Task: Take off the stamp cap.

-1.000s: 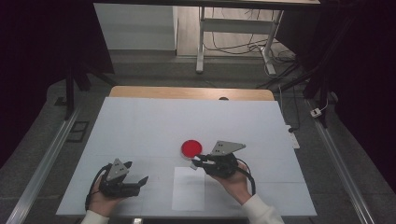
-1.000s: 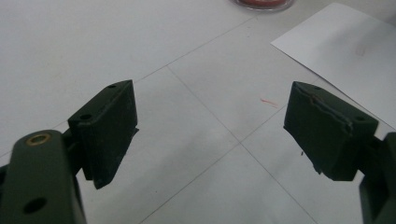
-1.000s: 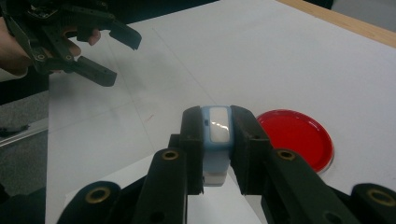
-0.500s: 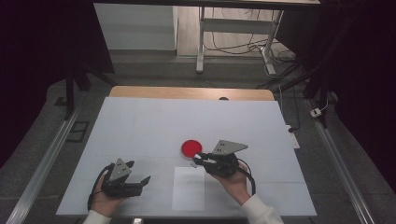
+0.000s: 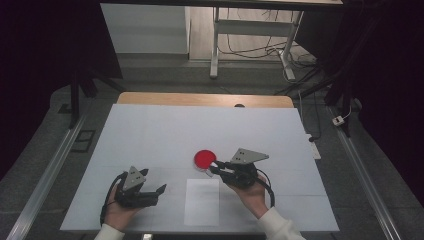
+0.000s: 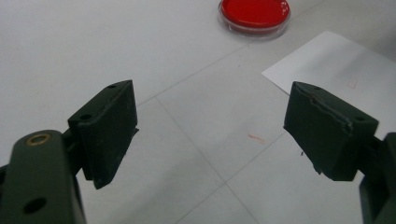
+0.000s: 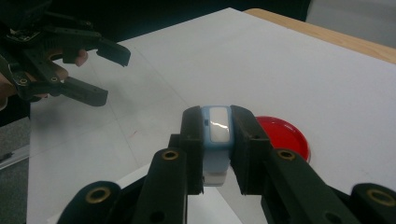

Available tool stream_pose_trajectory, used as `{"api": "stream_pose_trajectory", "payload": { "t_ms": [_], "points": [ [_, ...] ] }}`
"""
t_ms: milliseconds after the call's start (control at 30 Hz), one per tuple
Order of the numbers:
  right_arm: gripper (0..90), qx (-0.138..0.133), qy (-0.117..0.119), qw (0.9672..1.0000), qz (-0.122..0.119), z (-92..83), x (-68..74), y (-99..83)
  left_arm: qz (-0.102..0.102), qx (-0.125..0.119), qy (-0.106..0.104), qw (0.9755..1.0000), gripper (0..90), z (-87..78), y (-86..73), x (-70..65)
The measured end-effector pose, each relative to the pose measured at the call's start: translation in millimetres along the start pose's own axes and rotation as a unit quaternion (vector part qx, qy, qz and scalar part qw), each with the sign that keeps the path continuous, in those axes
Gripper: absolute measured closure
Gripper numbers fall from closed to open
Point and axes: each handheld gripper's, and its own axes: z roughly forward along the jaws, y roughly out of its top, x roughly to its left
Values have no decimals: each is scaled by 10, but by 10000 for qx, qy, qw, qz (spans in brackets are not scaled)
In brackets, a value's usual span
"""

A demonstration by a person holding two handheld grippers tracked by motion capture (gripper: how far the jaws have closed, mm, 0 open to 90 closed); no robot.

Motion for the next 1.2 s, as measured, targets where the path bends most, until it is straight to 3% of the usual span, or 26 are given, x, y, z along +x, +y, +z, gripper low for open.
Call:
{"api": "stream_pose_trajectory", "payload": {
  "t_ms": [700, 1200],
  "points": [
    [747, -116, -55, 9999, -23, -8, 91, 41, 340, -144, -103, 9993, 177, 60, 234, -227],
    [747, -178, -68, 9998, 63, -23, 63, 30, 469, -104, -318, 9983, 184, 244, 412, -351]
  ]
}}
